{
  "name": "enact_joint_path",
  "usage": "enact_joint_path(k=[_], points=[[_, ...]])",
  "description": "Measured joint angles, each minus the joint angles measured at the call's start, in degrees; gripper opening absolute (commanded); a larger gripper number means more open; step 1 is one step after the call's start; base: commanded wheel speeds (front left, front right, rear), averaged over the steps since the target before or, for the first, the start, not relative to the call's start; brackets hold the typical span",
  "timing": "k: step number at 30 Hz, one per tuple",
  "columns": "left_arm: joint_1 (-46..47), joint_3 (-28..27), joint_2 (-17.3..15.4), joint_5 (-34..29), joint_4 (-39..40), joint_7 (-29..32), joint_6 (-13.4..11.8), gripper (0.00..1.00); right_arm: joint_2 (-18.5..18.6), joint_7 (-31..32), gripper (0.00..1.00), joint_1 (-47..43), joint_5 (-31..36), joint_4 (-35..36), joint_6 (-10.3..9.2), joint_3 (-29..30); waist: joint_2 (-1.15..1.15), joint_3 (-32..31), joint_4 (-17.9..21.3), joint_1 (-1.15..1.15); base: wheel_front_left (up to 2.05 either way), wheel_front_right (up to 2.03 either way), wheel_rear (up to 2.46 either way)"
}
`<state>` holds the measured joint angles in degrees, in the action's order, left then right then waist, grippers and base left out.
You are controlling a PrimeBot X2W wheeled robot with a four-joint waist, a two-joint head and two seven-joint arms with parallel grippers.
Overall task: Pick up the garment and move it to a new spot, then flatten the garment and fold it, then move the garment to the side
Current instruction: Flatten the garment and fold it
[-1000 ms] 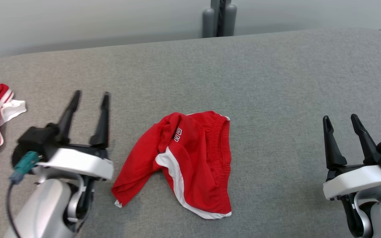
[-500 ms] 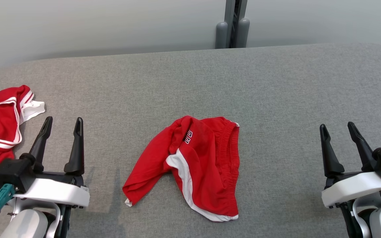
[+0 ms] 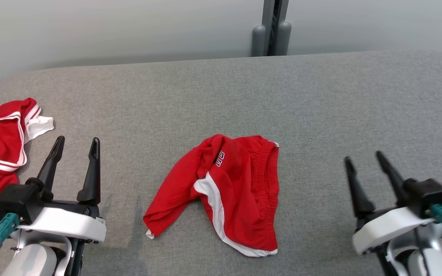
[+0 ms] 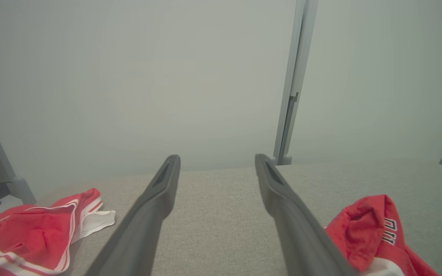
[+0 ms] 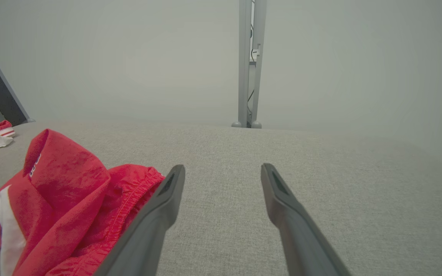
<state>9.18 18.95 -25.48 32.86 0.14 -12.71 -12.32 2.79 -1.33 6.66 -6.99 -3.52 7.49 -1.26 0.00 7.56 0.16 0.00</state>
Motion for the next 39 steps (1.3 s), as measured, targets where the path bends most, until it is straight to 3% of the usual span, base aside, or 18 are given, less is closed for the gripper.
enact_joint_path(k=[7, 12, 20, 21, 22, 23, 29, 39], points=[[0.5, 0.1, 0.5, 0.7, -0.2, 0.1, 0.2, 1.0, 0.3, 3.7, 1.0, -3.6, 1.6, -1.5, 0.01, -11.5, 0.0, 1.6, -0.7, 0.0, 0.0, 0.0, 0.0], [1.3, 0.1, 0.6, 0.8, -0.7, -0.2, 0.4, 1.0, 2.8, 5.4, 1.0, -5.1, 0.0, -4.1, 0.01, -20.9, 0.0, 3.4, -1.4, 0.0, 0.0, 0.0, 0.0], [2.5, 0.4, 1.1, 0.8, -1.3, -0.6, 0.7, 1.0, 4.7, 6.1, 1.0, -4.5, -3.1, -5.9, 0.0, -27.5, 0.0, 5.6, -2.1, 0.0, 0.0, 0.0, 0.0], [2.8, 0.3, 1.2, 0.8, -1.4, -0.8, 0.7, 1.0, 4.8, 6.1, 0.5, -4.2, -3.3, -6.0, 0.01, -27.7, 0.0, 5.9, -2.2, 0.0, 0.0, 0.0, 0.0], [3.0, 0.3, 1.2, 0.8, -1.5, -0.9, 0.7, 1.0, 4.9, 6.1, 0.28, -3.8, -3.5, -6.0, 0.0, -28.0, 0.0, 6.1, -2.2, 0.0, 0.0, 0.0, 0.0], [3.0, 0.3, 1.3, 0.7, -1.6, -0.9, 0.7, 1.0, 5.0, 6.1, 0.0, -3.5, -4.0, -5.7, 0.01, -28.2, 0.0, 6.3, -2.2, 0.0, 0.0, 0.0, 0.0], [3.0, 0.0, 1.5, 0.7, -2.4, -1.2, 0.7, 1.0, 7.2, 8.1, 0.0, -1.1, -8.5, -0.4, 0.0, -27.8, 0.0, 6.6, -1.3, 0.0, 0.0, 0.0, 0.0], [3.2, 0.1, 1.5, 0.7, -2.4, -1.4, 0.7, 1.0, 7.5, 21.5, 0.0, 0.0, -30.3, 17.6, 0.0, -15.5, 0.0, 7.1, -0.3, 0.0, 0.0, 0.0, 0.0]])
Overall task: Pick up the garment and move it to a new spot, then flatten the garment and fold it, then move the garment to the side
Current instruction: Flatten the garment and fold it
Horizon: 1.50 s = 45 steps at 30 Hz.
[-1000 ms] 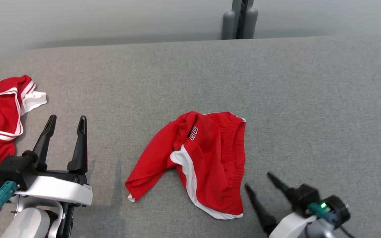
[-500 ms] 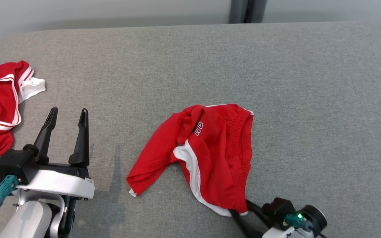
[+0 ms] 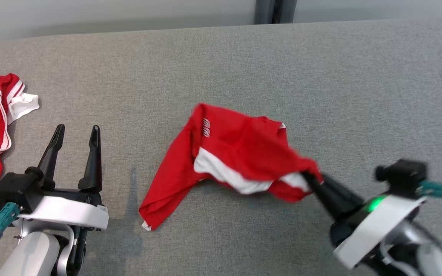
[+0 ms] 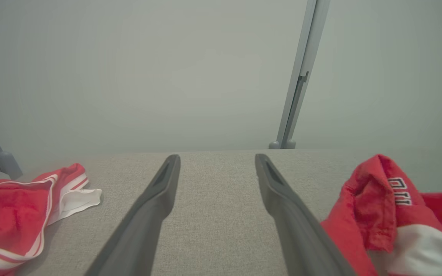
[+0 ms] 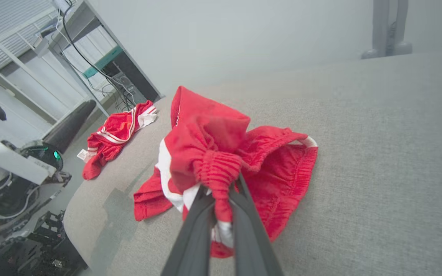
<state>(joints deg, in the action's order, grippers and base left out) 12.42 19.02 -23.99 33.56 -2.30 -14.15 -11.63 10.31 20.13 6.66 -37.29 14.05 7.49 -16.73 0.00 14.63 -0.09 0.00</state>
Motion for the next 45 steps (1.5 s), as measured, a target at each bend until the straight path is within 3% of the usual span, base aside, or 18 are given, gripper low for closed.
enact_joint_path(k=[8, 12, 18, 21, 25, 31, 32, 33, 34, 35, 36, 45], points=[[1.4, 0.6, 0.6, -0.2, 0.1, 0.0, 0.1, 1.0, -5.2, 8.3, 0.0, 1.6, -12.8, 8.7, -0.01, 12.8, 0.0, 1.5, -0.5, 0.0, 0.0, 0.0, 0.0], [2.2, 0.7, 0.9, -0.2, -0.1, -0.1, 0.5, 1.0, -6.7, 11.3, 0.0, 3.5, -16.6, 8.4, 0.0, 19.9, 0.0, 2.7, -0.7, 0.0, 0.0, 0.0, 0.0], [4.1, 1.6, 1.6, -0.7, -0.7, -0.2, 1.5, 1.0, -7.2, 13.1, 0.0, 9.9, -15.6, -2.8, -0.01, 26.0, 0.0, 5.1, -0.9, 0.0, 0.0, 0.0, 0.0], [5.6, 2.3, 2.0, -0.9, -1.4, -0.2, 2.1, 1.0, -7.3, 11.8, 0.0, 13.9, -11.6, -10.8, -0.01, 27.2, 0.0, 6.5, -1.1, 0.0, 0.0, 0.0, 0.0], [7.4, 3.4, 2.8, -1.4, -2.3, -0.3, 3.1, 1.0, -6.0, 8.0, 0.0, 17.9, -6.8, -19.4, -0.01, 25.4, 0.0, 8.3, -1.7, 0.0, 0.0, 0.0, 0.0], [8.8, 4.1, 3.7, -1.8, -3.9, -0.4, 4.0, 1.0, -0.4, -0.8, 0.0, 19.0, -0.6, -28.4, 0.0, 18.6, 0.0, 9.0, -2.7, 0.0, 0.0, 0.0, 0.0], [9.0, 4.1, 3.8, -1.9, -4.0, -0.5, 4.0, 1.0, 0.2, -2.2, 0.12, 19.0, -0.3, -29.6, -0.01, 17.7, 0.0, 8.9, -2.7, 0.0, 0.0, 0.0, 0.0], [9.0, 4.2, 3.9, -1.9, -4.3, -0.5, 4.1, 1.0, 0.8, -3.7, 0.43, 19.0, 0.1, -30.6, -0.01, 16.7, 0.0, 8.8, -2.7, 0.0, 0.0, 0.0, 0.0], [9.0, 4.2, 4.0, -1.9, -4.5, -0.5, 4.3, 1.0, 1.3, -5.1, 0.43, 19.0, 0.2, -31.3, -0.01, 15.9, 0.0, 8.5, -2.7, 0.0, 0.0, 0.0, 0.0], [9.0, 4.3, 4.1, -1.9, -4.8, -0.6, 4.4, 1.0, 1.7, -6.4, 0.92, 19.0, 0.2, -31.9, -0.01, 15.1, 0.0, 8.3, -2.6, 0.0, 0.0, 0.0, 0.0], [8.9, 4.3, 4.1, -1.9, -4.9, -0.6, 4.4, 1.0, 2.1, -7.8, 1.0, 18.9, 0.4, -32.3, 0.0, 14.3, 0.0, 8.0, -2.5, 0.0, 0.0, 0.0, 0.0], [7.1, 3.7, 4.1, -2.1, -5.0, -0.6, 3.7, 1.0, 4.3, -17.6, 1.0, 13.7, 5.3, -31.2, 0.0, 12.2, 0.0, 4.7, -1.3, 0.0, 0.0, 0.0, 0.0]])
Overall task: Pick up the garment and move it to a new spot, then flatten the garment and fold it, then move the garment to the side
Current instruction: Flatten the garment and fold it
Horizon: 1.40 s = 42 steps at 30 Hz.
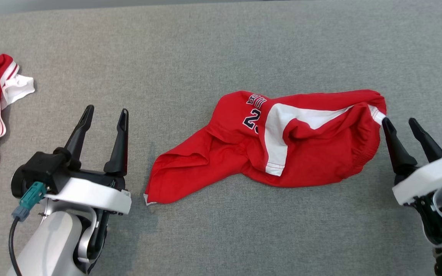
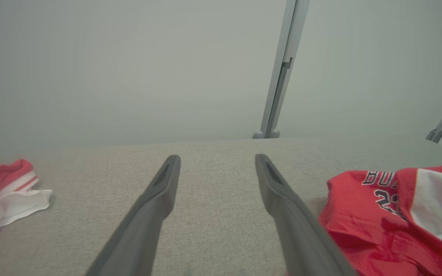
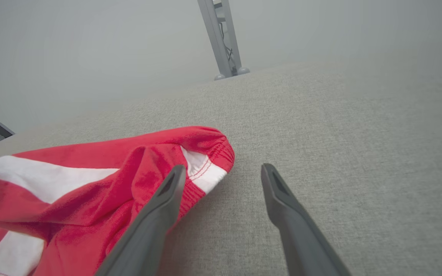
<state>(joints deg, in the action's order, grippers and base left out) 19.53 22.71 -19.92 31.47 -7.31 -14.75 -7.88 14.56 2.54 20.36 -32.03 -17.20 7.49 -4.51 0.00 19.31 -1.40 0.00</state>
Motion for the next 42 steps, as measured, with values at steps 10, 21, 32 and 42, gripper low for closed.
enact_joint_path(k=[10, 21, 32, 42], points=[[-4.8, -2.7, -1.2, 0.1, 3.3, -0.1, -3.6, 1.0, -5.5, -5.8, 1.0, -7.0, 14.2, 12.9, 0.0, 9.0, 0.0, -3.9, 1.5, 0.0, 0.0, 0.0, 0.0], [-9.2, -2.5, -2.4, -0.5, 7.4, 0.7, -6.2, 1.0, -10.6, -1.3, 1.0, -13.6, 23.0, 24.3, 0.0, 9.5, 0.0, -7.4, 1.2, 0.0, 0.0, 0.0, 0.0], [-9.9, -1.0, -3.1, -1.4, 9.9, 2.7, -7.2, 1.0, -11.6, -0.2, 1.0, -14.8, 23.1, 26.2, 0.0, 9.4, 0.0, -7.2, 1.1, 0.0, 0.0, 0.0, 0.0], [-7.2, 3.8, -2.4, -2.2, 12.1, 6.7, -4.7, 1.0, -11.7, -0.1, 1.0, -14.7, 23.0, 26.0, 0.0, 8.9, 0.0, -6.5, 1.7, 0.0, 0.0, 0.0, 0.0]])
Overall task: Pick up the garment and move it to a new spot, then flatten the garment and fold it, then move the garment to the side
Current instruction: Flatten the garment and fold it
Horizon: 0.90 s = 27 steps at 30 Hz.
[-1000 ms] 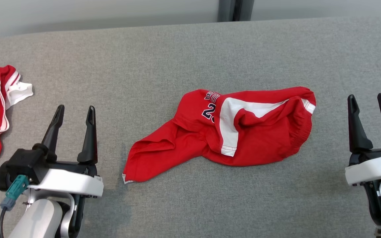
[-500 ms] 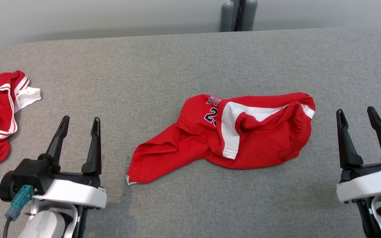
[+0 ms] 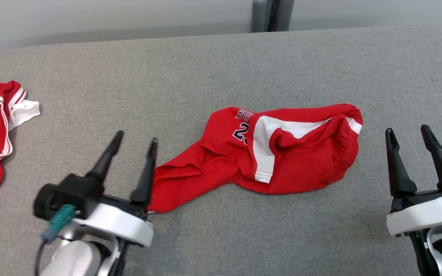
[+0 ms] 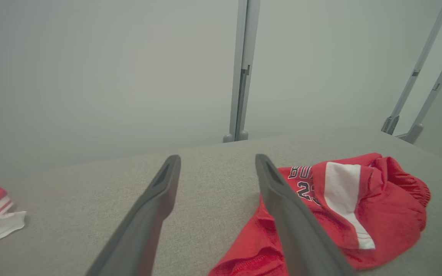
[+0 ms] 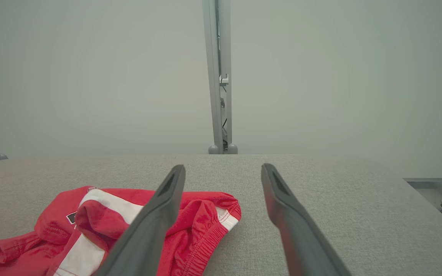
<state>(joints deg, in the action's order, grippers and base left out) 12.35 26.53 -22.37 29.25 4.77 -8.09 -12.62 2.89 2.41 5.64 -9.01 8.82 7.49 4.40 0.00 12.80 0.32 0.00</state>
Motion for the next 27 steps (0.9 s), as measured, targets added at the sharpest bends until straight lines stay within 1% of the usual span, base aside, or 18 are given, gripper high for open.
enact_joint_path(k=[2, 4, 11, 15, 18, 21, 27], points=[[0.7, 2.1, 0.5, -0.1, 0.1, 1.6, 1.0, 1.0, 0.0, 0.0, 1.0, 0.0, -0.1, -0.3, 0.0, -0.1, 0.0, 0.2, 0.3, 0.0, 0.0, 0.0, 0.0], [1.4, 4.8, 1.2, -0.5, 0.2, 3.9, 2.4, 1.0, 0.0, -0.2, 1.0, 0.0, -0.4, -0.5, 0.0, -0.3, 0.0, 0.6, 0.7, 0.0, 0.0, 0.0, 0.0], [4.8, 16.2, 4.2, -1.6, -0.6, 13.0, 9.1, 1.0, 0.0, -1.0, 1.0, 0.7, -1.4, -1.7, 0.0, -1.1, 0.0, 2.6, 2.2, 0.0, 0.0, 0.0, 0.0], [7.4, 19.6, 5.8, -2.1, -2.8, 15.8, 11.8, 1.0, -0.1, -1.6, 1.0, 1.3, -1.9, -2.5, 0.0, -2.2, 0.0, 3.9, 3.7, 0.0, 0.0, 0.0, 0.0], [10.0, 20.5, 6.6, -2.5, -5.0, 17.1, 13.0, 1.0, -0.1, -2.1, 1.0, 1.9, -2.2, -3.4, 0.0, -2.7, 0.0, 4.8, 5.0, 0.0, 0.0, 0.0, 0.0], [12.3, 20.8, 7.2, -2.9, -7.4, 17.6, 13.6, 1.0, -0.1, -2.7, 1.0, 2.1, -2.7, -4.2, 0.0, -3.0, 0.0, 5.6, 6.4, 0.0, 0.0, 0.0, 0.0], [14.8, 20.1, 7.0, -3.1, -12.1, 18.2, 13.6, 1.0, -0.1, -3.7, 1.0, 2.6, -3.3, -5.6, 0.0, -3.6, 0.0, 6.9, 8.7, 0.0, 0.0, 0.0, 0.0]])
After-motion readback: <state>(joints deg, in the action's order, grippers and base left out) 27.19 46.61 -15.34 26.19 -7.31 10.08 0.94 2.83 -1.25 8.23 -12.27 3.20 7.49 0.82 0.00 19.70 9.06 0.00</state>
